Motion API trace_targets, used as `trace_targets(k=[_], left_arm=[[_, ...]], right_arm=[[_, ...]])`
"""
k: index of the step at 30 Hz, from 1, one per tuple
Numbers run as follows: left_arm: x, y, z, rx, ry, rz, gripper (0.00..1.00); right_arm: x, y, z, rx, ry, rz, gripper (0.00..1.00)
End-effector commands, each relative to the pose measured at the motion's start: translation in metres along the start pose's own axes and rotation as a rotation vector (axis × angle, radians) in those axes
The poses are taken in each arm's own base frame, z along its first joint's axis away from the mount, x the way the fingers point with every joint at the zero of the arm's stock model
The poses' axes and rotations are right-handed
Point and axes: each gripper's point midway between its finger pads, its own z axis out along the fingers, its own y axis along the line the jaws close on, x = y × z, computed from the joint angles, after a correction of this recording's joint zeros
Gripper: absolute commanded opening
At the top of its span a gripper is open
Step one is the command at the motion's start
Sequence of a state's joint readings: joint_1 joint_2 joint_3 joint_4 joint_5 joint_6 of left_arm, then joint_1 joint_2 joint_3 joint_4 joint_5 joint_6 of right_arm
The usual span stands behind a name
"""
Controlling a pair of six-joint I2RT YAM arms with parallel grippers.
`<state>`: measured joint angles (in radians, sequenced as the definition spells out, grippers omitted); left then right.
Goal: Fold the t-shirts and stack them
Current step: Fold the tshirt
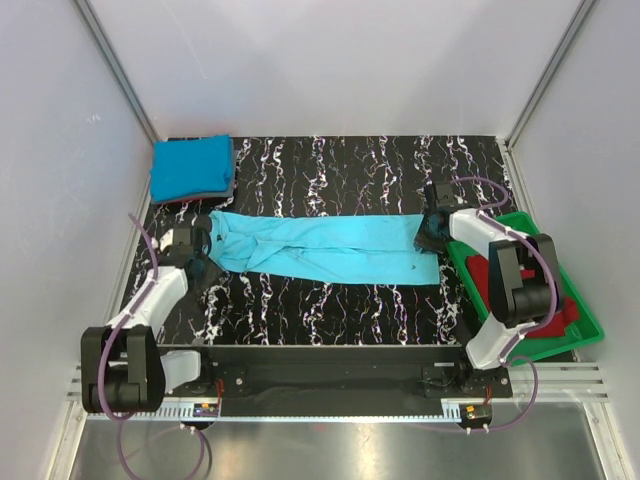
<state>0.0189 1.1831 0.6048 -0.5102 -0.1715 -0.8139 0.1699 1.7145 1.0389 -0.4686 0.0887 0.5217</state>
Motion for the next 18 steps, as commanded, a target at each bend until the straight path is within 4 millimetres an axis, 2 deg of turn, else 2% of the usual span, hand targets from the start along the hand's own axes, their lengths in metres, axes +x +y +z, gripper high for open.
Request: trace_targets(k=[1, 4, 7, 8, 9, 10, 12, 13, 16, 18], left_arm=[[-0.056, -0.033, -0.031, 0.078, -0.155, 0.034, 0.42], [-0.076, -0.053, -0.042, 0.12, -0.189, 0.088, 0.42], [-0.095, -0.099, -0.048, 0.263, -0.198, 0.186, 0.43], [-0.091, -0.115, -0.049, 0.336, -0.162, 0.222, 0.43], [-0.096, -0.129, -0.051, 0.384, -0.167, 0.244, 0.43], [-0.1, -0.144, -0.048, 0.419, -0.149, 0.256, 0.42], [-0.104, -0.158, -0.042, 0.442, -0.128, 0.277, 0.4], [-0.108, -0.169, -0.032, 0.445, -0.108, 0.289, 0.4], [-0.108, -0.17, -0.004, 0.363, -0.038, 0.305, 0.39], [-0.107, -0.166, 0.008, 0.32, -0.023, 0.31, 0.4]], right_arm=[[-0.032, 0.016, -0.035, -0.071, -0.108, 0.023, 0.26], [-0.043, 0.027, -0.048, -0.118, -0.14, 0.009, 0.27], [-0.047, 0.049, -0.052, -0.213, -0.12, -0.039, 0.28], [-0.043, 0.06, -0.053, -0.263, -0.096, -0.059, 0.27], [-0.039, 0.069, -0.053, -0.281, -0.089, -0.088, 0.27], [-0.037, 0.078, -0.054, -0.305, -0.094, -0.105, 0.27], [-0.031, 0.092, -0.055, -0.343, -0.093, -0.139, 0.28], [-0.028, 0.107, -0.057, -0.392, -0.103, -0.168, 0.28], [-0.018, 0.128, -0.052, -0.454, -0.065, -0.204, 0.28], [-0.019, 0.126, -0.037, -0.419, -0.056, -0.204, 0.29]])
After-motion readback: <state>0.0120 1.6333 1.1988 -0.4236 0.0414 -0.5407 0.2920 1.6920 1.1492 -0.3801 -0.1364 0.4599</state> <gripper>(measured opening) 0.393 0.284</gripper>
